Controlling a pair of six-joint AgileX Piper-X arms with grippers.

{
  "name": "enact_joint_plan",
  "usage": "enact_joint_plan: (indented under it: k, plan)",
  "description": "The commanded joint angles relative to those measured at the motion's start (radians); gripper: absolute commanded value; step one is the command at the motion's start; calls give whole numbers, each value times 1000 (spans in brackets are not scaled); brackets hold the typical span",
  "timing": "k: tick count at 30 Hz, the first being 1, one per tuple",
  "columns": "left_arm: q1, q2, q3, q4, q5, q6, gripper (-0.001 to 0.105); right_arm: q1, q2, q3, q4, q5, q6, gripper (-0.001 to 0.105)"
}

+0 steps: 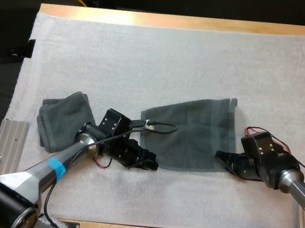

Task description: Pick towel from pile, fold and stack

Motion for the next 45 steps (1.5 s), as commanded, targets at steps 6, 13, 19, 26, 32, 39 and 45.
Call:
enact_joint_plan:
  k: [6,13,19,26,32,39,45]
  plan:
    - [-4,-2,-2,-1,-9,0,13,1,-7,0,15,-6,-10,2]
    - [-4,-2,-2,61,-37,98,0,1,-7,0,15,-6,-10,3]
    - [-4,-15,-2,169,-85,227,0,4,-25,0,23,-59,-69,6]
    - [-4,-110,-4,246,-99,288,0,70,-110,0,70,0,-110,6]
    - [-4,-196,-4,338,-99,317,0,161,-164,0,147,32,-106,6]
    - [-55,-272,-4,456,-136,362,0,273,-244,0,266,97,-94,6]
    - [-185,-292,-4,521,-196,359,0,340,-318,0,356,110,-51,6]
